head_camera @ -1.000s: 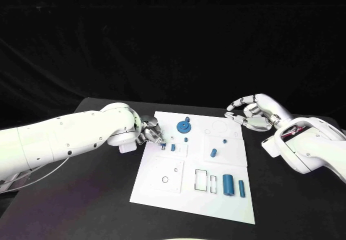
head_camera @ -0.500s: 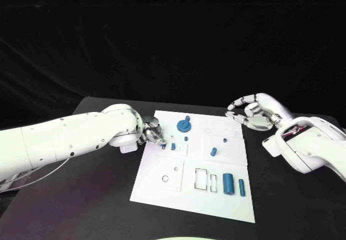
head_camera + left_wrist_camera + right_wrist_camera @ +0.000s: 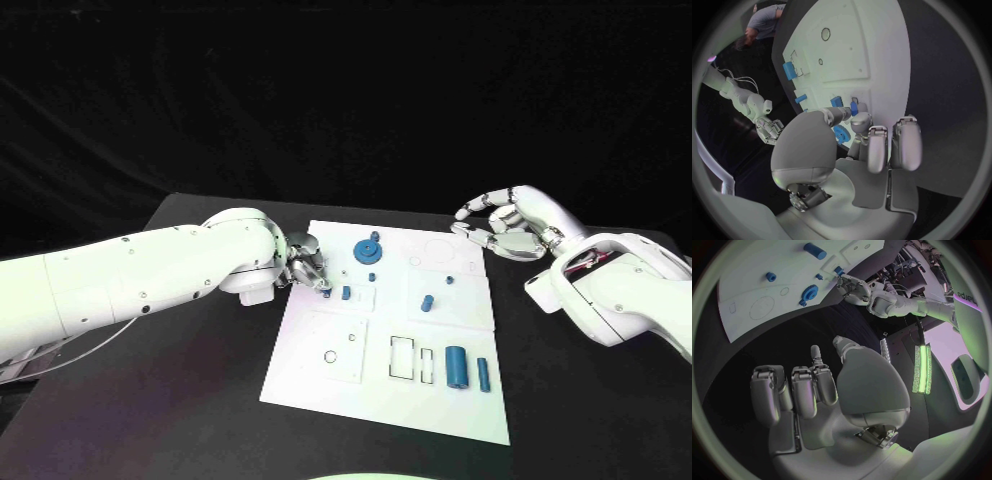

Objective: Assemble the parts on the task board

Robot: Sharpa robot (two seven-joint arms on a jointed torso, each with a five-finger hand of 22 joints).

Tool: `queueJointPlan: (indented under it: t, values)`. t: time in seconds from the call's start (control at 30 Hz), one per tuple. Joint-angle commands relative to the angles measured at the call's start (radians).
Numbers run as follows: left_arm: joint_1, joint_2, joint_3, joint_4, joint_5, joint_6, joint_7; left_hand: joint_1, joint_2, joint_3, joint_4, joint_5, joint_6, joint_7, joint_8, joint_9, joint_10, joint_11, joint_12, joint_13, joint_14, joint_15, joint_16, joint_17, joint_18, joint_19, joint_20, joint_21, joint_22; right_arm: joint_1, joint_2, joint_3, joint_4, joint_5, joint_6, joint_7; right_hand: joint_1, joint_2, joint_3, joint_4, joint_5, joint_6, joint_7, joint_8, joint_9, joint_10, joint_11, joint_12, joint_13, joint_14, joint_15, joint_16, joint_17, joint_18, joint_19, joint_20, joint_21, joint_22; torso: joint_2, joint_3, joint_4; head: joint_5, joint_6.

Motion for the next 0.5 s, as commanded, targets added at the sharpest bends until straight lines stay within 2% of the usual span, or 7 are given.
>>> queueJointPlan:
  t: [0.03,0.5]
  values:
    - [-0.006,0.001,-0.004,0.002,-0.020,0.034,-0.018,0.001,0.009,0.141,-0.142,0.007,0.008,-0.001,0.006,0.001,0.009,-0.002,0.007,0.003,0.102,-0.008,0.004,0.263,-0.014,0.007,-0.003,0.006,0.027,-0.001,0.000,0.000,0.002,-0.010,0.002,0.002,-0.006,0.002,-0.005,0.001,0.003,-0.004,-0.003,0.004,0.002,0.002,-0.007,-0.001,0.133,0.091,-0.007,-0.005,0.196,0.009,0.045,-0.010,-0.004,0.208,0.001,-0.0004,-0.0002,0.000,-0.001]
    - [-0.007,-0.003,-0.004,0.012,-0.022,0.037,-0.005,-0.004,0.002,0.147,-0.152,0.020,0.015,-0.003,0.008,-0.005,0.017,-0.004,0.015,0.011,0.102,-0.009,0.004,0.263,-0.016,0.011,-0.004,0.009,0.033,-0.002,-0.001,0.000,0.002,-0.010,0.001,0.003,-0.006,0.002,-0.005,0.001,0.003,-0.004,-0.003,0.004,0.002,0.002,-0.007,-0.001,0.133,0.091,-0.007,-0.005,0.196,0.009,0.045,-0.010,-0.004,0.208,0.000,-0.0008,0.0008,-0.001,-0.001]
